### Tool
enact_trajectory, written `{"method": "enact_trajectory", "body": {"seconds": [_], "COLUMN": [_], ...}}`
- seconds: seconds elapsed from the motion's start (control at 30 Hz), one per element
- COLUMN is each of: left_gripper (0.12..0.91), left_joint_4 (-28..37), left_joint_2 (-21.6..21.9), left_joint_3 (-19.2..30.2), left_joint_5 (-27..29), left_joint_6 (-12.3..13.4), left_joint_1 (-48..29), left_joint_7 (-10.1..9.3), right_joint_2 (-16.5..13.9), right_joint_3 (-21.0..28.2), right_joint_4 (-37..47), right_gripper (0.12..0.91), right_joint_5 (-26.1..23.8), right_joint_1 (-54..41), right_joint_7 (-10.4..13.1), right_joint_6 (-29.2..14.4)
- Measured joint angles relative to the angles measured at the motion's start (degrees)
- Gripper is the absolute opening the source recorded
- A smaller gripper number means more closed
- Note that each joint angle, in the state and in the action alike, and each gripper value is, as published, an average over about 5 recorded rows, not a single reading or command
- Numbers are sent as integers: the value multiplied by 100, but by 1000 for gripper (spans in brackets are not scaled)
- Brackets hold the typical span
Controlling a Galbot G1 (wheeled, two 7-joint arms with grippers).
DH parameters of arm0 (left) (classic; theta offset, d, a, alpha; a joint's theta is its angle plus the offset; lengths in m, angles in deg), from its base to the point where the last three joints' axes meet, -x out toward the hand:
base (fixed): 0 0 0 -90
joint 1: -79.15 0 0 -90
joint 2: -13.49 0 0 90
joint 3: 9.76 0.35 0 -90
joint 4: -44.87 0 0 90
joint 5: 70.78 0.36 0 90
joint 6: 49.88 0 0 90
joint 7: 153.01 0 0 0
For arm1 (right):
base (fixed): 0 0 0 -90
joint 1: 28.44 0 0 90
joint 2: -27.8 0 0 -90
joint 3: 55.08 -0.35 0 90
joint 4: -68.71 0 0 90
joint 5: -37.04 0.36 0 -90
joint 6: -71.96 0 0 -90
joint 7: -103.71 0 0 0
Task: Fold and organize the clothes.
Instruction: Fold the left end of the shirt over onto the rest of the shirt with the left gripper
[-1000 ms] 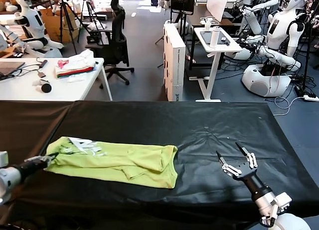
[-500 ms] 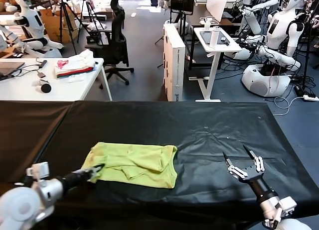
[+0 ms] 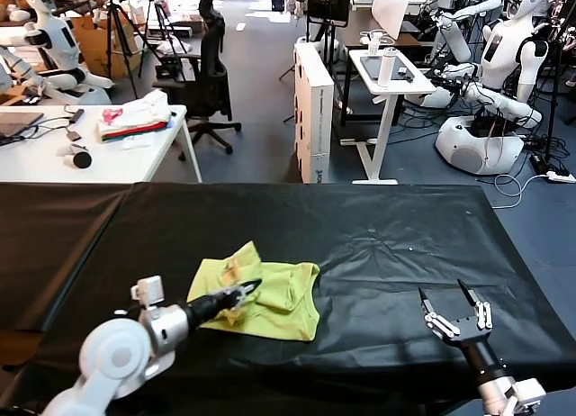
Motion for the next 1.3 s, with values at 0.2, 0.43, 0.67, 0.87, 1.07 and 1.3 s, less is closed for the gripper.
{"method": "enact_trajectory", "body": {"seconds": [0.2, 0.43, 0.67, 0.87, 1.07, 1.3], "left_gripper": [184, 184, 184, 184, 184, 332], "left_joint_4": [11, 97, 180, 305, 433, 456], "left_joint_2": [-138, -282, -446, -583, -653, -743], "left_joint_3": [242, 375, 526, 655, 687, 748], "left_joint_5": [24, 106, 251, 420, 500, 640], "left_joint_6": [-9, -9, -8, 9, 9, 6], "left_joint_1": [-135, -188, -180, -197, -208, -128], "left_joint_7": [-42, -43, -37, -14, 10, 52], "right_joint_2": [0, 1, 6, 17, 37, 50], "right_joint_3": [23, 65, 30, 27, 27, 61], "right_joint_4": [52, 83, 102, 101, 89, 85], "right_gripper": [907, 907, 907, 907, 907, 907], "right_joint_5": [7, 3, 1, -5, -16, -54], "right_joint_1": [-60, -103, -95, -80, -73, -63], "right_joint_7": [-2, -2, -2, -2, -3, -7], "right_joint_6": [3, 23, 24, 24, 24, 24]}}
